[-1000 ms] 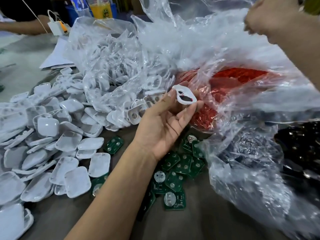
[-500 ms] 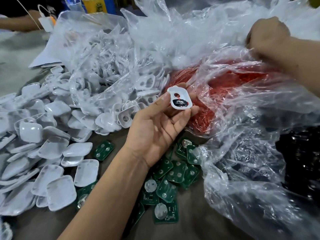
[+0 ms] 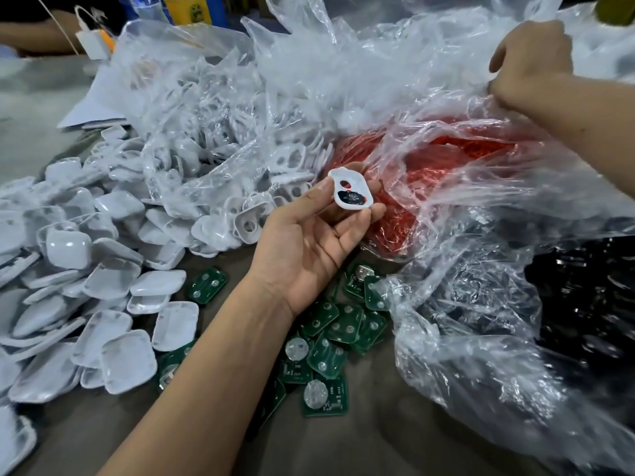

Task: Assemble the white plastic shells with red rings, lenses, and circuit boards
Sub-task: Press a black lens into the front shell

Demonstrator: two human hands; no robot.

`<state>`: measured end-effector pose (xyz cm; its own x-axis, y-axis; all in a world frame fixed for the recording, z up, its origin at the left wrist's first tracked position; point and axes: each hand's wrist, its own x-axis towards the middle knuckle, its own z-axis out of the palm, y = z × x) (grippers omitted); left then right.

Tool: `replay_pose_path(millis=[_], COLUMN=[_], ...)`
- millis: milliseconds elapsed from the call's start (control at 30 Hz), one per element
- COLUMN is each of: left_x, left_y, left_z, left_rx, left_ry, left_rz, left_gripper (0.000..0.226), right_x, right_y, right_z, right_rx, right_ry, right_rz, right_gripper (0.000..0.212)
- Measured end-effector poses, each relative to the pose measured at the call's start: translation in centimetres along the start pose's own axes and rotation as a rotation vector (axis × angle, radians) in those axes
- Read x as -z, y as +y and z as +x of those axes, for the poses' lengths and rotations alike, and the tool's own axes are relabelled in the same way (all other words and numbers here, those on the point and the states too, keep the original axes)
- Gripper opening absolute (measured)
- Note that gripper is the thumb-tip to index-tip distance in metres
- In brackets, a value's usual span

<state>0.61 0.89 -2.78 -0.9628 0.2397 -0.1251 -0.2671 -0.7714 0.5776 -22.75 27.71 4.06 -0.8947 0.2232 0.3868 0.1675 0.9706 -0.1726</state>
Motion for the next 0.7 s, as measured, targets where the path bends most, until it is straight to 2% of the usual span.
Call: replay_pose_path(millis=[200, 367, 500, 700], left_x=[-0.1, -0.1, 0.1, 0.2], left_y=[0.1, 0.1, 0.1, 0.0], left_z=[-0.1, -0.2, -0.3, -0.3], left_rx=[-0.003, -0.011, -0.010, -0.015], left_ry=[0.022, 0.016, 0.002, 0.007], left_rz=[-0.011, 0.007, 0.015, 0.027], left_gripper=[0.028, 0.029, 0.033, 0.035], right_x=[-0.2, -0.8, -1.2, -1.2], right_y=[-1.0, -1.3, -1.2, -1.2], right_z=[-0.5, -0.9, -0.9, -0.9], right_rx=[-0.039, -0.012, -0.063, -0.142], right_ry=[0.023, -0.026, -0.034, -0.044], right_rz=[0.022, 0.053, 0.067, 0.078], right_gripper=[0.036, 0.030, 0.035, 0.029])
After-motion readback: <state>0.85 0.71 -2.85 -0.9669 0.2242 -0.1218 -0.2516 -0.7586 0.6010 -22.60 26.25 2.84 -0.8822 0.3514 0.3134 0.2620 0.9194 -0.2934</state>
